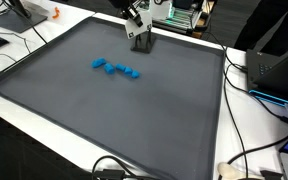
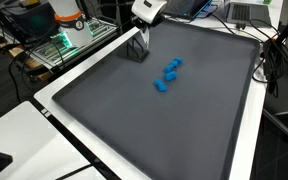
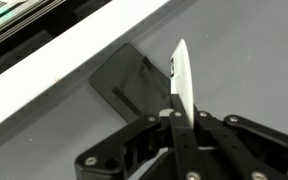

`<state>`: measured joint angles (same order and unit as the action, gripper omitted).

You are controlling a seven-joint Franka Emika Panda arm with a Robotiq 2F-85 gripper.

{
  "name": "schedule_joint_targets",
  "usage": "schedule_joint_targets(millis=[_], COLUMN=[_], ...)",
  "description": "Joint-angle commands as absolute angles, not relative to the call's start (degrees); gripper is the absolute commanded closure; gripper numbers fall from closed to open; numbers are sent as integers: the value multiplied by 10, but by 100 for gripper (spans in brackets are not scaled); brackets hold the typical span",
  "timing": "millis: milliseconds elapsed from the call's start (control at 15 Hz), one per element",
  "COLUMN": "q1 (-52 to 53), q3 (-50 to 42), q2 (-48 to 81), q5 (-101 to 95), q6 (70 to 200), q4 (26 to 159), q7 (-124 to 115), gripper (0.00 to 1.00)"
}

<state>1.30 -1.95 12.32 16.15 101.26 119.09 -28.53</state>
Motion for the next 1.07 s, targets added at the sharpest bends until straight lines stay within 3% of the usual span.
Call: schedule_joint_targets(millis=[0,1000], q1=[12,11], q3=[-26,-20], q2=[90,72], q5=[196,270], q6=[1059,1228], q4=[1252,1370], q7=[-344,-413], gripper=[99,99])
